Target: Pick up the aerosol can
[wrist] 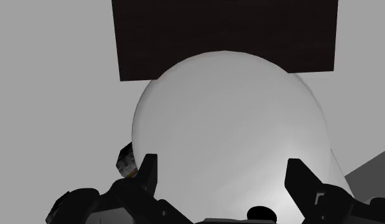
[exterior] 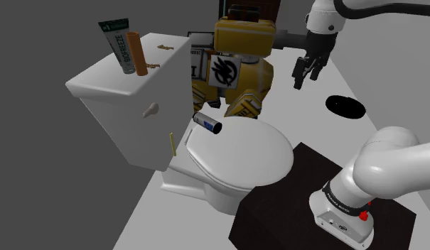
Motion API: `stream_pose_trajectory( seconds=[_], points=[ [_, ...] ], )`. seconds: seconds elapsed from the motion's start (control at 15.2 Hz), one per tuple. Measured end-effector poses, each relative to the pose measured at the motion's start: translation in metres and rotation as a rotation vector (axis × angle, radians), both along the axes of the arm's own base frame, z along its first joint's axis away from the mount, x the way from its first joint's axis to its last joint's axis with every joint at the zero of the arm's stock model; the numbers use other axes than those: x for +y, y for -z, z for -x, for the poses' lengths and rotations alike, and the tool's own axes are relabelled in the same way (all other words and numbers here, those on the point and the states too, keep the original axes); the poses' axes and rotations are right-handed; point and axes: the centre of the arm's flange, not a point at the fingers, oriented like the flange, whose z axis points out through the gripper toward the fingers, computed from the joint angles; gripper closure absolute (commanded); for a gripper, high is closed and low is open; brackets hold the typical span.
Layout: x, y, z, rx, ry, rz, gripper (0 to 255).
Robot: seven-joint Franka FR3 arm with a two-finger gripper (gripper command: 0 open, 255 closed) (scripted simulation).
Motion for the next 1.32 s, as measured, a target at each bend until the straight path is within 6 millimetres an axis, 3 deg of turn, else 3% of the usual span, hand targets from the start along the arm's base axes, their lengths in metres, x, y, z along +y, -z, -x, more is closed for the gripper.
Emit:
stream_pose_trajectory(
  seconds=[0.13, 0.46, 0.66, 1.32],
  points=[
    [0.000, 0.003, -0.005, 0.001, -0.001, 0.000, 0],
    [0.013, 0.035, -0.053, 0.012, -0.016, 0.003, 0],
    [0.025, 0.067, -0.083, 0.021, -0.027, 0.004, 0],
    [0.052, 0.146, -0.184, 0.041, -0.060, 0.010, 0]
  ],
)
